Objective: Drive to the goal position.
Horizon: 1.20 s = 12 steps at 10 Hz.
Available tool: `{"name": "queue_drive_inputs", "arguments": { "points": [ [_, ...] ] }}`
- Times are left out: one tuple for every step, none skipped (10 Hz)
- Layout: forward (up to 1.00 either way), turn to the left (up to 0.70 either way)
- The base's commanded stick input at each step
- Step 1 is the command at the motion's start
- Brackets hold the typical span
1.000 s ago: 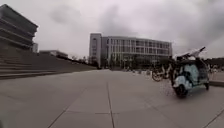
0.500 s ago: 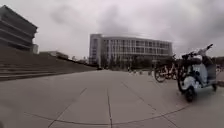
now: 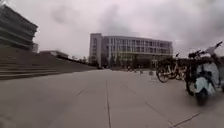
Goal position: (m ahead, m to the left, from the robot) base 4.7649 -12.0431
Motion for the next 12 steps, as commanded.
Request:
{"name": "queue_drive_inputs", "arguments": {
  "points": [
    [0.50, 0.00],
    [0.50, 0.00],
    [0.50, 0.00],
    [0.50, 0.00],
    [0.50, 0.00],
    [0.50, 0.00],
    [0.50, 0.00],
    [0.50, 0.00],
    [0.50, 0.00],
    [0.50, 0.00],
    [0.50, 0.00],
    [0.50, 0.00]
  ]
}}
